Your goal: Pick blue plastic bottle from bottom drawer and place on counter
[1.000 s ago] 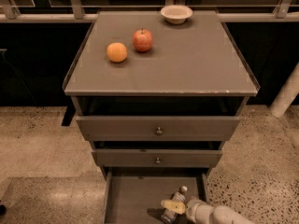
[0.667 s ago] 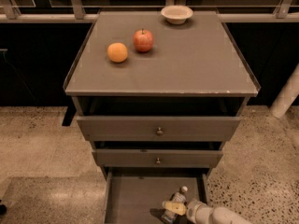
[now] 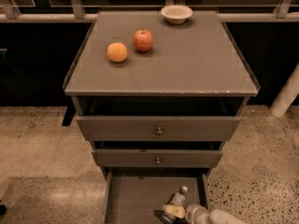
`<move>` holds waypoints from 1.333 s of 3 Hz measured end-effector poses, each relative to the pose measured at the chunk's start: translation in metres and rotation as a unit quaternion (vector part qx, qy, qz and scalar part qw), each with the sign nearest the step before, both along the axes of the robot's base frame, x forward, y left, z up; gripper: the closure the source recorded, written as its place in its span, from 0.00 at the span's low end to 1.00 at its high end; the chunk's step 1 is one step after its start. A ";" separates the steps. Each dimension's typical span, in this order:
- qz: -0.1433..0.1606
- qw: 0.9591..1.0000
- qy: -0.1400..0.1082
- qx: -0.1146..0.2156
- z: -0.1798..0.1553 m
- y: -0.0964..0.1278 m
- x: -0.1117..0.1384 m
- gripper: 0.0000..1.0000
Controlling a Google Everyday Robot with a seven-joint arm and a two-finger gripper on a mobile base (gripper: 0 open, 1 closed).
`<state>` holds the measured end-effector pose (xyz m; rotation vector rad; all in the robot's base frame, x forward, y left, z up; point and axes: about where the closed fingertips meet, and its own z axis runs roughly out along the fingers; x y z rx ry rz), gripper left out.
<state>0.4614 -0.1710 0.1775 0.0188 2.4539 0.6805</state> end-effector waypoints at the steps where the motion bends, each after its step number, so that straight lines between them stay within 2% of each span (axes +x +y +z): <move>1: -0.014 1.000 0.005 -0.002 -0.020 0.007 0.006 0.00; 2: -0.029 0.999 0.018 0.002 -0.040 0.017 0.013 0.00; 4: -0.037 0.999 0.022 0.009 -0.042 0.030 0.024 0.00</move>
Offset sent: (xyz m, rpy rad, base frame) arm 0.0222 0.0256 -0.0635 0.0098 0.0647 -0.0966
